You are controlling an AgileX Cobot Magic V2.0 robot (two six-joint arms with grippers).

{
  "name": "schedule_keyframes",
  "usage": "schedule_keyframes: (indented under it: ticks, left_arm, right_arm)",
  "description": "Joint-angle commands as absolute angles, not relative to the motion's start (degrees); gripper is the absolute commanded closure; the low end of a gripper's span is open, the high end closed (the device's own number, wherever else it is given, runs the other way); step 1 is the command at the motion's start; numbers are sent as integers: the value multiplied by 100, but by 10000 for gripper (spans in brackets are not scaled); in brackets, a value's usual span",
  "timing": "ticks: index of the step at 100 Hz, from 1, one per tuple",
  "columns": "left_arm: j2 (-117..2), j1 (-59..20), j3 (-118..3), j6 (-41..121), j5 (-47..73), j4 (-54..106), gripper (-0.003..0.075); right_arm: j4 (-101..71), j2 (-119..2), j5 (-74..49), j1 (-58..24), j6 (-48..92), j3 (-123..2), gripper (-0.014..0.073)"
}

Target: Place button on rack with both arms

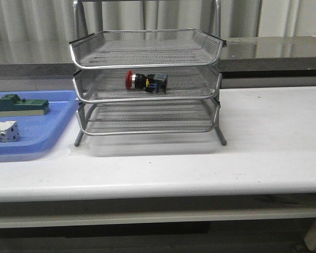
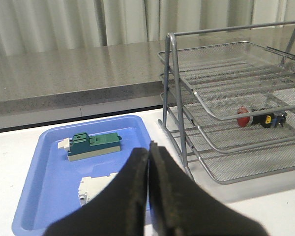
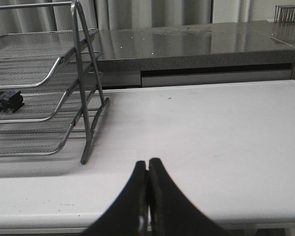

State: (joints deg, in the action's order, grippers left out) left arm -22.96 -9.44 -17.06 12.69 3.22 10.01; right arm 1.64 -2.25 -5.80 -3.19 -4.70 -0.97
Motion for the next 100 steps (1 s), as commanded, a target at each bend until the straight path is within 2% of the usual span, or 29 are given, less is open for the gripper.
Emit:
schedule_keyframes:
  ticks: [1,22,100]
  left_arm:
    - [-2325,-927,-1879,1218,-138,1058,716]
    - [-2325,-927,-1879,1218,-138,1058,716]
    - [-2325,-927,-1879,1218,-138,1058,716]
  right_arm:
    - [154,-149,51,-278,-356,-122,664]
    - [154,172,56,-278,-349,68,664]
    - [187,170,70,-278,-349,68,664]
